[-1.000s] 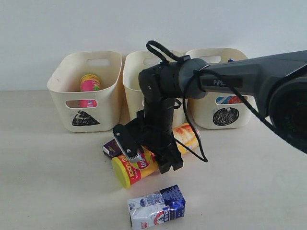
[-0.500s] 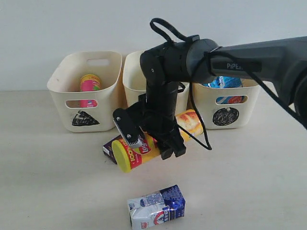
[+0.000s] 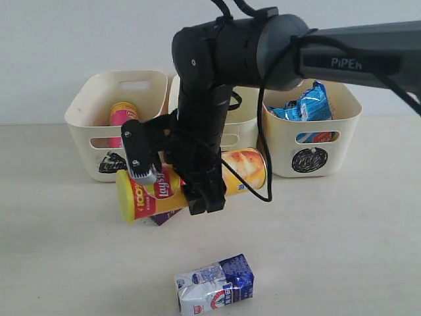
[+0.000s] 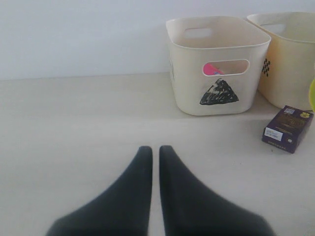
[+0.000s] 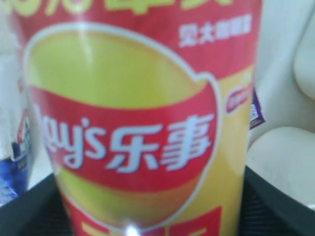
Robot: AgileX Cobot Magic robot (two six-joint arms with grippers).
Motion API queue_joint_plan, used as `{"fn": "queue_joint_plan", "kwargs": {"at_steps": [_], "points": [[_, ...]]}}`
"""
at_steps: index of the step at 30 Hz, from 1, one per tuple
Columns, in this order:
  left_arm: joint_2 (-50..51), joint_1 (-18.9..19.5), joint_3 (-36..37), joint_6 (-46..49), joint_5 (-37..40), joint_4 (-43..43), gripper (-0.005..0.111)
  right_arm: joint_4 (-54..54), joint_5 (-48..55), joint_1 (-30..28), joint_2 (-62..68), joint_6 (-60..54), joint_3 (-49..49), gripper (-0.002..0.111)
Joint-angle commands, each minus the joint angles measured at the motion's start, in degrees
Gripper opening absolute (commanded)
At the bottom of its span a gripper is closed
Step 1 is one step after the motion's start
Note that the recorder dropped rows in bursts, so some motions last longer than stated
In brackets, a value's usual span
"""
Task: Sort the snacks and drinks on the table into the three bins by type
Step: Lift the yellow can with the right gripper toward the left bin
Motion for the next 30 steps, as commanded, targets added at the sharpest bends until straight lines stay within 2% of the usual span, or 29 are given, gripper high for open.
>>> {"fn": "queue_joint_plan", "kwargs": {"at_steps": [1,7,13,30], "points": [[-0.16,0.14,0.21,-0.45,-0.43,-0.47,0.004,2.05,-1.36,1.35,-3.69,8.97,-0.09,0.001],[-0.16,0.14,0.21,-0.45,-0.43,-0.47,0.004,18.97,-13.86,1.67,-5.47,20.87,-0.18,0.001],[-0.16,0.14,0.21,-0.45,-0.43,-0.47,0.004,29.31,-29.60,1.79,-5.47,21.64,-0.18,0.001],[-0.16,0.14,0.21,-0.45,-0.43,-0.47,0.004,30.20,-61.03,3.47,2.72,20.07,-7.02,0.001]]}}
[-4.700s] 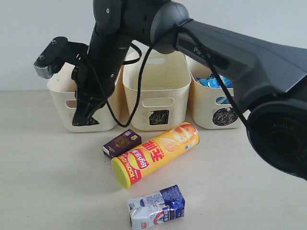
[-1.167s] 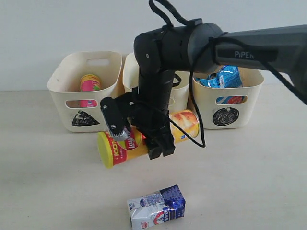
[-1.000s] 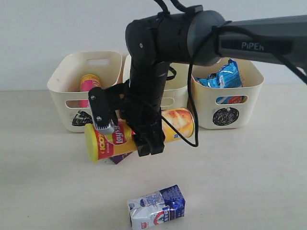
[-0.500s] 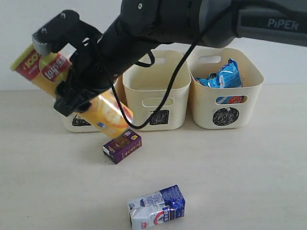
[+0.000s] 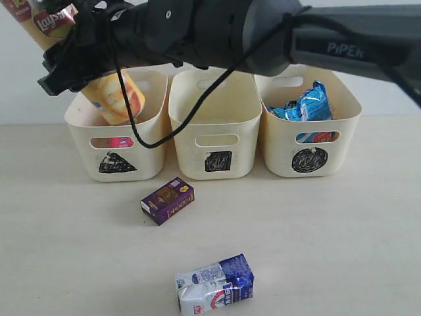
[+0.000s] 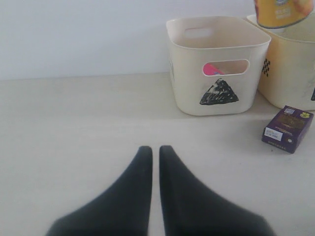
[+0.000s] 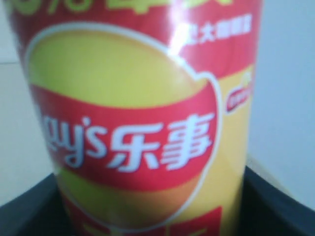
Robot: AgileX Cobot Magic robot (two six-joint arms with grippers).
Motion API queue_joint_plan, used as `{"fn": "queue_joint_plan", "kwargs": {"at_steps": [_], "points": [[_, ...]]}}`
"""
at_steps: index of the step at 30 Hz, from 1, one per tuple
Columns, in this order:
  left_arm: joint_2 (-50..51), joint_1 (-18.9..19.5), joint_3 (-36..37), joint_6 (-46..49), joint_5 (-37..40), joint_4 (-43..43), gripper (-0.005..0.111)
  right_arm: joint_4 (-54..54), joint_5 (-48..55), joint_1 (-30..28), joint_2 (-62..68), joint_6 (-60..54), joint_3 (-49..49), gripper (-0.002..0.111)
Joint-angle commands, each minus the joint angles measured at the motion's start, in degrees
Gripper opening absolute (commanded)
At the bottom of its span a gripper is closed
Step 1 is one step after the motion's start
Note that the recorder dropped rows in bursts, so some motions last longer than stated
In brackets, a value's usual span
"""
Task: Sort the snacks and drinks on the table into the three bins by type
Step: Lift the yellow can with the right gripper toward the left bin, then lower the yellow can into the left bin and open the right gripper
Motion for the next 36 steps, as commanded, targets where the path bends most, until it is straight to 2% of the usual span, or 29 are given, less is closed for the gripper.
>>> {"fn": "queue_joint_plan", "kwargs": {"at_steps": [1,17,22,31,33,36], "points": [[-0.16,0.14,0.21,-0.45,-0.43,-0.47,0.004,0.50,-9.68,0.02,3.56,-0.41,-2.29,0.001],[-0.16,0.14,0.21,-0.45,-0.43,-0.47,0.004,0.25,-14.38,-1.12,21.77,0.72,-23.57,0.001],[-0.16,0.14,0.21,-0.45,-0.43,-0.47,0.004,0.25,-15.69,-2.75,24.18,4.13,-25.20,0.001],[-0.16,0.14,0.21,-0.45,-0.43,-0.47,0.004,0.47,-11.48,-4.93,24.50,10.24,-25.20,0.002],[-0.16,0.14,0.21,-0.45,-0.43,-0.47,0.004,0.47,-10.39,-5.19,24.50,10.24,-25.20,0.008],[-0.16,0.14,0.21,-0.45,-0.43,-0.47,0.004,0.47,-9.59,-5.28,24.50,10.34,-25.20,0.031]]}}
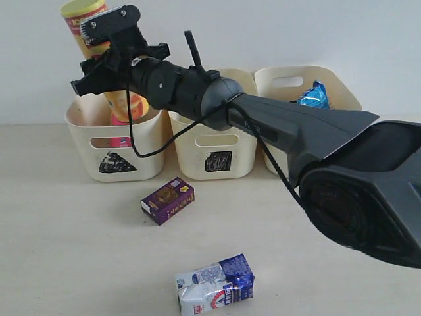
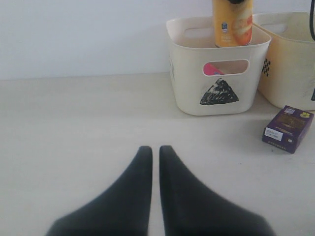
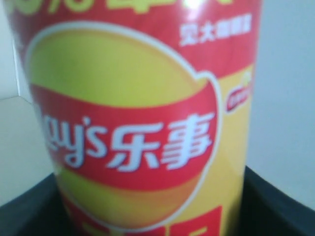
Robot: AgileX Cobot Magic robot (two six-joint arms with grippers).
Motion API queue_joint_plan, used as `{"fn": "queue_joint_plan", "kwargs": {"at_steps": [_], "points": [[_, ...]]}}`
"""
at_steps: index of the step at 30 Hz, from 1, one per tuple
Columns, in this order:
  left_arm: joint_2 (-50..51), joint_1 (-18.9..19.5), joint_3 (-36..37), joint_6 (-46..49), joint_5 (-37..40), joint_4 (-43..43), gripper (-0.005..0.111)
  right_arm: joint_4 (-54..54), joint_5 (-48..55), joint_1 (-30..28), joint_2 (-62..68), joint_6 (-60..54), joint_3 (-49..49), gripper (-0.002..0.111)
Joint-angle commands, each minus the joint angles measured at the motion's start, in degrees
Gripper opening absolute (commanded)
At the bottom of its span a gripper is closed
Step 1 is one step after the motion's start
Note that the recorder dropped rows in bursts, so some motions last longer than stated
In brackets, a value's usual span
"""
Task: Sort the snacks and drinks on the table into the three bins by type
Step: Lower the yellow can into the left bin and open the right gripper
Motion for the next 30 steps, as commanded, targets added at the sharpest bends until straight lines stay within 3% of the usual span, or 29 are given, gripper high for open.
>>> {"fn": "queue_joint_plan", "kwargs": {"at_steps": [1,4,6,21,30], "points": [[-0.16,0.14,0.21,-0.45,-0.43,-0.47,0.004,0.05,1.14,-0.55,-0.32,0.83,-0.37,0.041],[-0.16,0.14,0.21,-0.45,-0.43,-0.47,0.004,0.05,1.14,-0.55,-0.32,0.83,-0.37,0.064],[-0.16,0.14,0.21,-0.45,-0.43,-0.47,0.004,0.05,1.14,-0.55,-0.32,0.83,-0.37,0.069],[-0.16,0.14,0.21,-0.45,-0.43,-0.47,0.004,0.05,0.95,-0.55,-1.74,0.83,-0.37,0.069],[-0.16,0.14,0.21,-0.45,-0.43,-0.47,0.004,0.05,6.39,-0.44,-8.18,0.98,-0.37,0.069]]}}
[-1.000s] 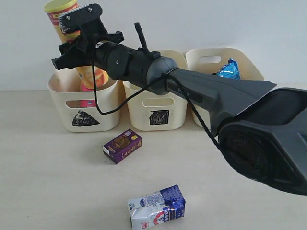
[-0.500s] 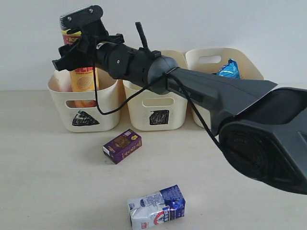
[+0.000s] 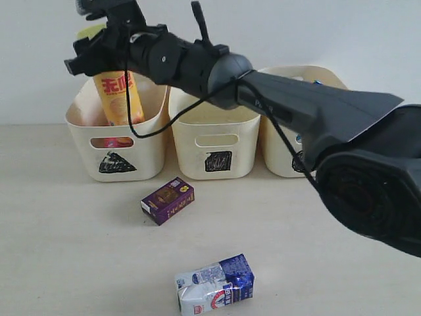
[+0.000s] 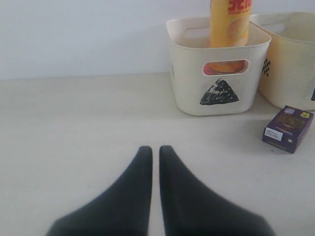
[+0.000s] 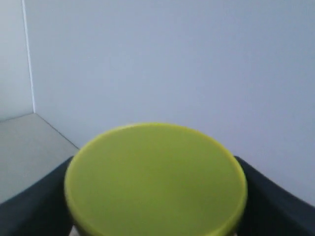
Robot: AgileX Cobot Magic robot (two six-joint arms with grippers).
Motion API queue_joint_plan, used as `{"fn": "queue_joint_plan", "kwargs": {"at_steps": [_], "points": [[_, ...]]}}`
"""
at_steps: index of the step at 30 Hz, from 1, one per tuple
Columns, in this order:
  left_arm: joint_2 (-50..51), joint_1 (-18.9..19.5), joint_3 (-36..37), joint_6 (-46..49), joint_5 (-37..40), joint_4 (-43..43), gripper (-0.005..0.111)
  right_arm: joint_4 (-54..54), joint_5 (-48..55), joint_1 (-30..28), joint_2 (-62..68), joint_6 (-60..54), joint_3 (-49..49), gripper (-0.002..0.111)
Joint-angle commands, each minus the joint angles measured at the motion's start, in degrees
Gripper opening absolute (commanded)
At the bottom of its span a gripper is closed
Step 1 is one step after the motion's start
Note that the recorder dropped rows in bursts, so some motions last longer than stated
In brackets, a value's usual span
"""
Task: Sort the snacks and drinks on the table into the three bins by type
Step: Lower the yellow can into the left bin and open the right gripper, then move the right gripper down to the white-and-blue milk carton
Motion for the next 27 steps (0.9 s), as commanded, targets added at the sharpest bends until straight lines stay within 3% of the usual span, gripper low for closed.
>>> {"fn": "queue_joint_plan", "kwargs": {"at_steps": [1,12,19,22,27], "points": [[-0.16,0.14,0.21,-0.45,-0.43,-0.47,0.004,0.05,2.72,-0.10,-3.98,0.07,-0.37,0.069],[-0.16,0.14,0.21,-0.45,-0.43,-0.47,0.004,0.05,7.93,-0.10,-4.66,0.07,-0.37,0.069],[-0.16,0.14,0.21,-0.45,-0.43,-0.47,0.004,0.05,18.22,0.43,-6.22,0.18,-0.37,0.065],[-0.16,0.14,0.21,-0.45,-0.43,-0.47,0.004,-0.31,26.01,0.83,-7.56,0.02,-0.37,0.049],[-0.16,0.14,0.21,-0.45,-0.43,-0.47,0.004,-1.63,38.67,1.80,-10.09,-1.86,-0.37,-0.001]]}}
